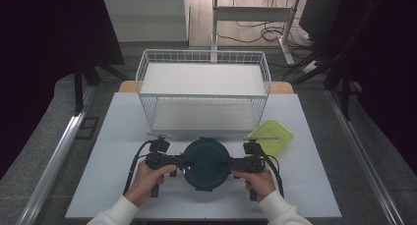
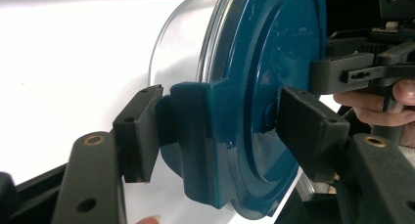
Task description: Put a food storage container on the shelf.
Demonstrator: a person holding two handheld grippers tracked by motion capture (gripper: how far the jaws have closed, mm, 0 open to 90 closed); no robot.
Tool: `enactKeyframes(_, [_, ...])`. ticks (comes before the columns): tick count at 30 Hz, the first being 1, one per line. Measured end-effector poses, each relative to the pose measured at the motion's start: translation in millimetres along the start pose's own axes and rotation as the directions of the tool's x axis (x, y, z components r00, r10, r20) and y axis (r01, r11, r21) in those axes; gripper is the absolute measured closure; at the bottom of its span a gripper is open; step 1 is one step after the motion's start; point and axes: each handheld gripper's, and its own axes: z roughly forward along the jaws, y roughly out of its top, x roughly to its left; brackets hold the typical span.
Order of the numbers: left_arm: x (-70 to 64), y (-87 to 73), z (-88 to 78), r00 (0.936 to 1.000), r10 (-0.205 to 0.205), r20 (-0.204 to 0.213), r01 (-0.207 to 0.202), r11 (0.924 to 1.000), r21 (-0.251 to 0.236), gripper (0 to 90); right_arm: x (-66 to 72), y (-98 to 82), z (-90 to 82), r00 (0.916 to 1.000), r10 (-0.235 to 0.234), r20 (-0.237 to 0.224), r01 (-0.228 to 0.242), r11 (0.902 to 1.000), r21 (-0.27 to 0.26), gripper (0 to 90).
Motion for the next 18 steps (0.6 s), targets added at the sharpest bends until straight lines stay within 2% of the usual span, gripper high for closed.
enactKeyframes(3, [-3.0,0.4,-2.4,0.9999,0.011,0.002,-0.011,0.9999,-0.002,36.2,4.0,0.8,-3.6,0.9995,-0.030,0.007,0.030,0.9995,-0.010,32.9])
enactKeyframes(9, [-6.1,2.5,-5.4,0.9998,0.018,0.003,-0.018,0.9998,-0.011,36.5,8.5,3.1,-7.9,0.9984,-0.056,0.013,0.056,0.9982,-0.021,32.9])
enactKeyframes(18, [-7.6,5.4,-9.2,0.9997,0.021,0.010,-0.020,0.9996,-0.019,37.4,11.3,6.0,-10.0,0.9975,-0.070,0.012,0.070,0.9970,-0.034,32.9])
